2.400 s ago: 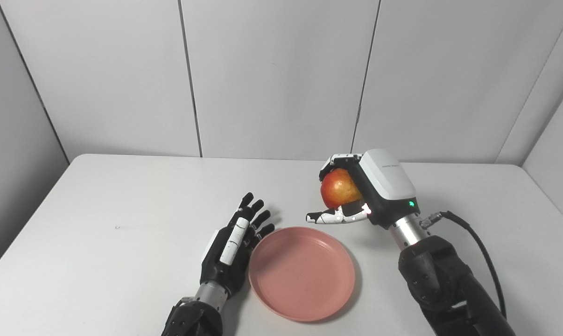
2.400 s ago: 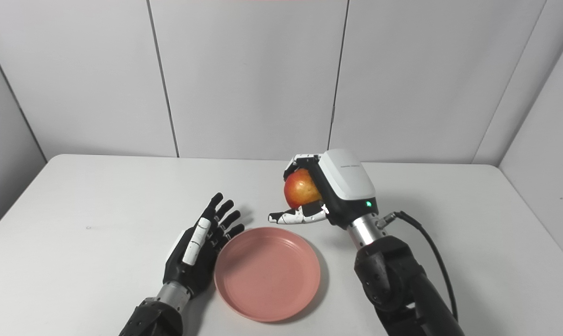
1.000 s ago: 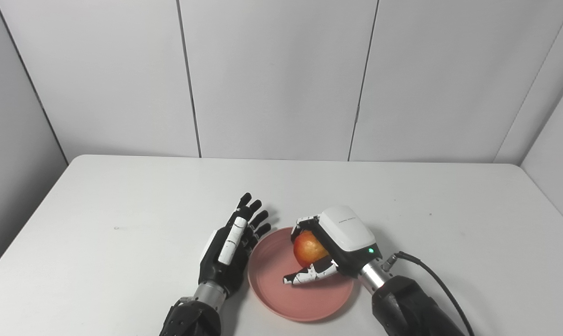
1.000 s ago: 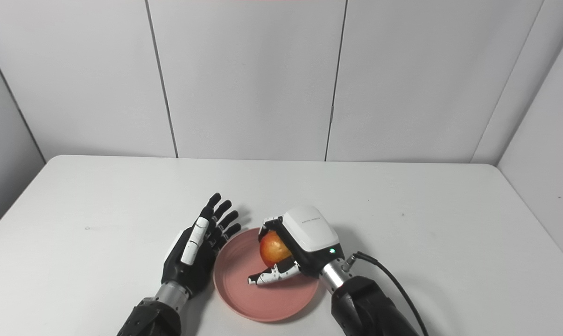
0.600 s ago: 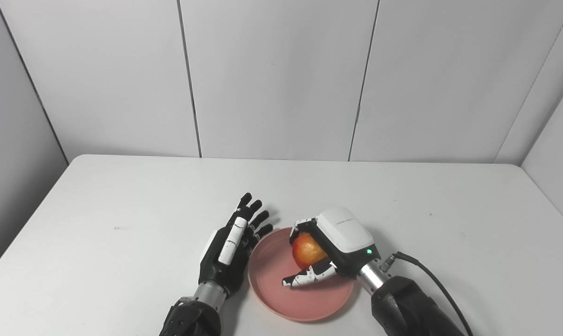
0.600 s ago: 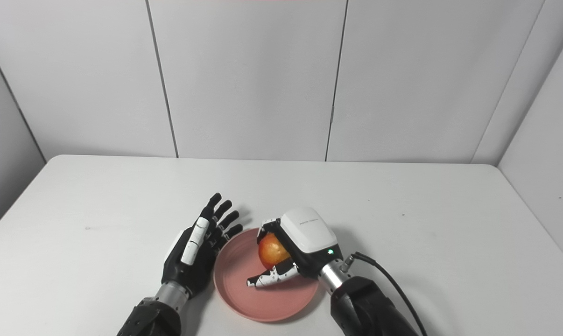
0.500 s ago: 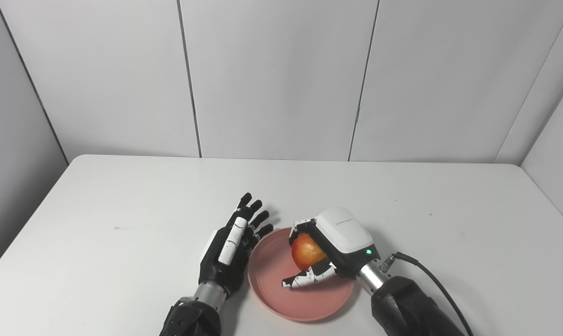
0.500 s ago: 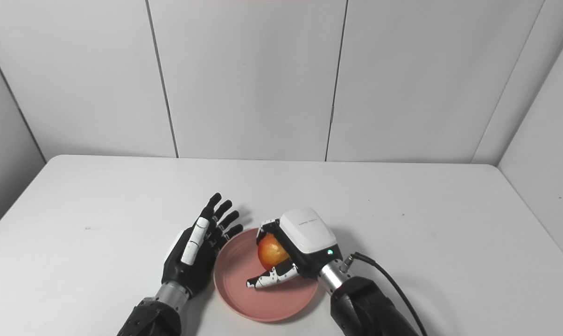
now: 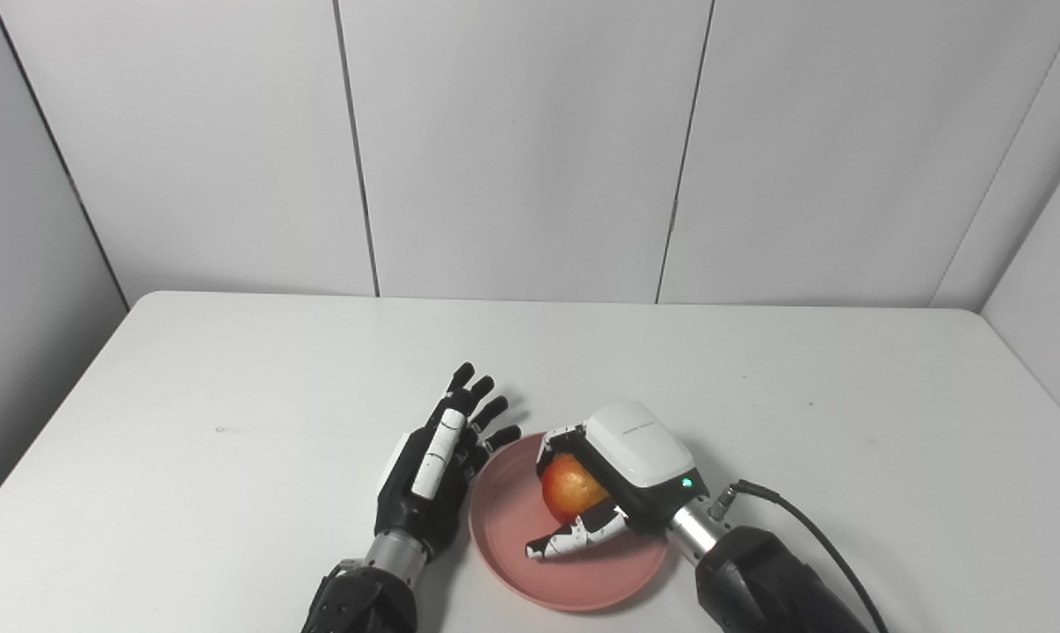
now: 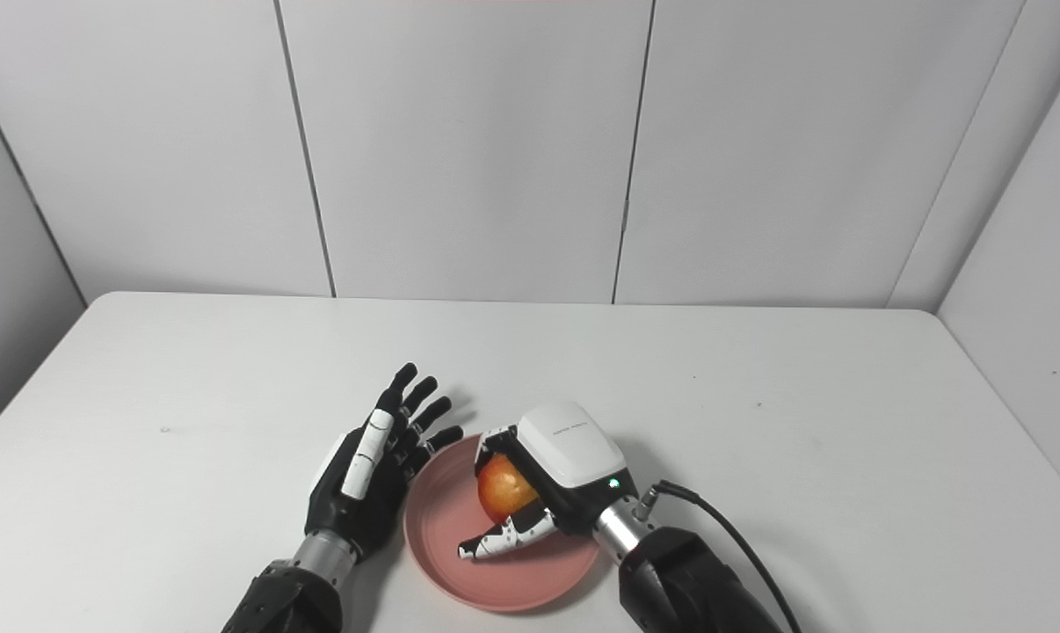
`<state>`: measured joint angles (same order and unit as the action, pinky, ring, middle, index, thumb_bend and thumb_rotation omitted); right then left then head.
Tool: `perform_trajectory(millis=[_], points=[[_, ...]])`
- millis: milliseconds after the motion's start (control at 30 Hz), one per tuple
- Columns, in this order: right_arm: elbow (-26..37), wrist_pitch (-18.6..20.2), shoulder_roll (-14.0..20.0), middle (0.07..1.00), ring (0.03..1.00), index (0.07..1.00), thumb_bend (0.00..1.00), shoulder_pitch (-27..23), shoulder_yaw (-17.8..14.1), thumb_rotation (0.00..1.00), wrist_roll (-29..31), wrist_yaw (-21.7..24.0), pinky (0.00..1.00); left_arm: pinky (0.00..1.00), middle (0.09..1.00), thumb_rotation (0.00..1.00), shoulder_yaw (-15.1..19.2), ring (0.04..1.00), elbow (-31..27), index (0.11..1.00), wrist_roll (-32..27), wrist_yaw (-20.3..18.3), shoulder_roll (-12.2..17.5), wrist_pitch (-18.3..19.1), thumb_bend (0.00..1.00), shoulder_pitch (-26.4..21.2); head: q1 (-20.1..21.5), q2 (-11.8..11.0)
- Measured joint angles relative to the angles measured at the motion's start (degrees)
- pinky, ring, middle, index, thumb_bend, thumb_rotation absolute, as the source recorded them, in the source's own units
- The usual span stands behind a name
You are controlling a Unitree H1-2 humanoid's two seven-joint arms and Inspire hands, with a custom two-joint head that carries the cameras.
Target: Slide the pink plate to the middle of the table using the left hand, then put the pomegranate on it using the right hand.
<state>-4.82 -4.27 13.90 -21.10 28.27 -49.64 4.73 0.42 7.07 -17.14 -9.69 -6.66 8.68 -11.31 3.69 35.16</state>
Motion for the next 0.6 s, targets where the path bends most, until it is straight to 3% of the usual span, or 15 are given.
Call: perform_trajectory(millis=[100, 300, 600], points=[[0.04, 0.0, -0.09, 0.456, 0.387, 0.491, 0.69, 0.15, 0.03, 0.56, -0.53, 0.11, 0.32, 0.78, 0.964, 0.67, -0.02, 0.923, -0.02, 1.0, 0.0, 0.0, 0.0, 0.01, 0.87, 0.0, 0.0, 0.0], [0.19, 0.0, -0.09, 0.688, 0.628, 0.69, 0.75, 0.15, -0.07, 0.68, -1.17, 0.94, 0.55, 0.79, 0.966, 0.67, -0.02, 0.931, -0.06, 1.0, 0.0, 0.07, 0.01, 0.02, 0.87, 0.0, 0.0, 0.0], [0.25, -0.08, -0.06, 0.782, 0.739, 0.734, 0.77, 0.15, -0.72, 0.75, -0.83, 1.17, 0.67, 0.79, 0.967, 0.67, 0.01, 0.936, -0.06, 1.0, -0.02, 0.07, 0.01, 0.03, 0.85, 0.0, 0.09, 0.0]])
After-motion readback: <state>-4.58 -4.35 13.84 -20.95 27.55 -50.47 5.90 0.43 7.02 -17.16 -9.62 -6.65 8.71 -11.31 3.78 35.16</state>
